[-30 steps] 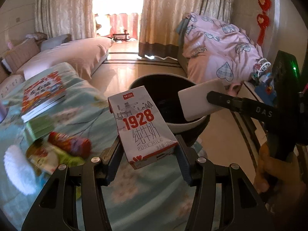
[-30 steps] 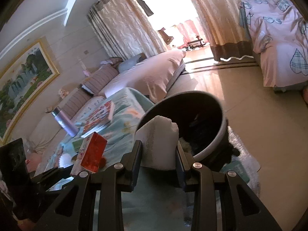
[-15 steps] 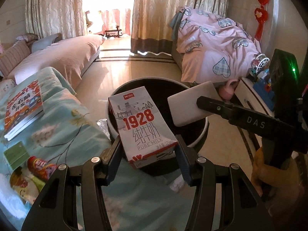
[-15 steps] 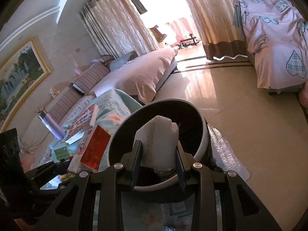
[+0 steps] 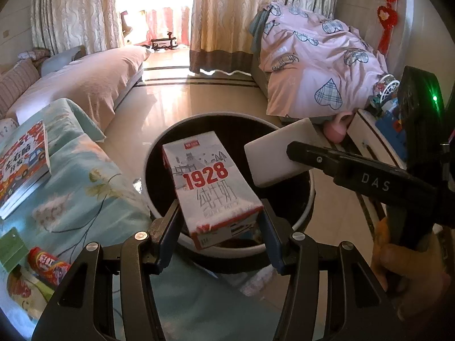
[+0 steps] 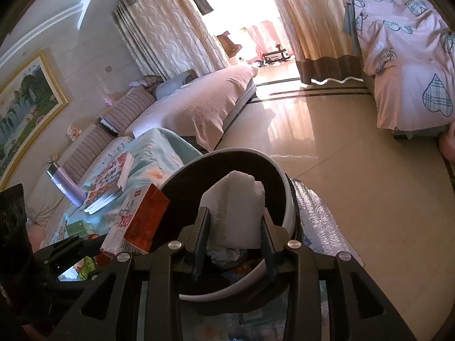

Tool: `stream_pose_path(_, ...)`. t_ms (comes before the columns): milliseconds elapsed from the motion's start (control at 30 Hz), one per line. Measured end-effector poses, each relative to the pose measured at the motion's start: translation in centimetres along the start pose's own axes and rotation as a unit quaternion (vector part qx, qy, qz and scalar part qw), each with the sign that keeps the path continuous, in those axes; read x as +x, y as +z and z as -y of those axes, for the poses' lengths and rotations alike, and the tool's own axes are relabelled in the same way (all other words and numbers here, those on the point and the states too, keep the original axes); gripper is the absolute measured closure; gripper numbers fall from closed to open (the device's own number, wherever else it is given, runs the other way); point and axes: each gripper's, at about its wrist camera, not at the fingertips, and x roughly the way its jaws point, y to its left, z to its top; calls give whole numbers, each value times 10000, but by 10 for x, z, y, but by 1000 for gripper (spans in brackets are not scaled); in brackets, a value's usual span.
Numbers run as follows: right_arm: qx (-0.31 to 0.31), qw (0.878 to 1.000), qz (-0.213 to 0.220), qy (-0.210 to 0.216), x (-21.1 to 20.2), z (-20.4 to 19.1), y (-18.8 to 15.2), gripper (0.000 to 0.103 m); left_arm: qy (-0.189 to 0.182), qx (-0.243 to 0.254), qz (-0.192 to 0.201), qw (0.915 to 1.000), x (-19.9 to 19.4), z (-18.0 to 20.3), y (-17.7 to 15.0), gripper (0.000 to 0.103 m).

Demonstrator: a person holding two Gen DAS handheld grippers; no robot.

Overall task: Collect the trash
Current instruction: 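Carry the milk carton and white paper over the bin and open both tools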

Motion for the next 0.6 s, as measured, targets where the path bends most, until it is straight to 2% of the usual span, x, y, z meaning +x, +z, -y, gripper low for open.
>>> stream_pose_path(133,120,9999,-44,26,4,5,2,60,-8,-57,-42,10000,1,-3,0,42)
stream_pose_path(167,162,9998,-52,44,4,6,2,56,9,-80,-30,10000,1,-3,0,39)
stream_pose_path(267,226,9997,-41,90,2,8,1,41,-12,-229,25,9997,-8,-10,-7,37)
stream_pose_path(600,283,9991,119,306,-20,-14,-15,27,153,-799,182,9965,-54,-41,-55,33)
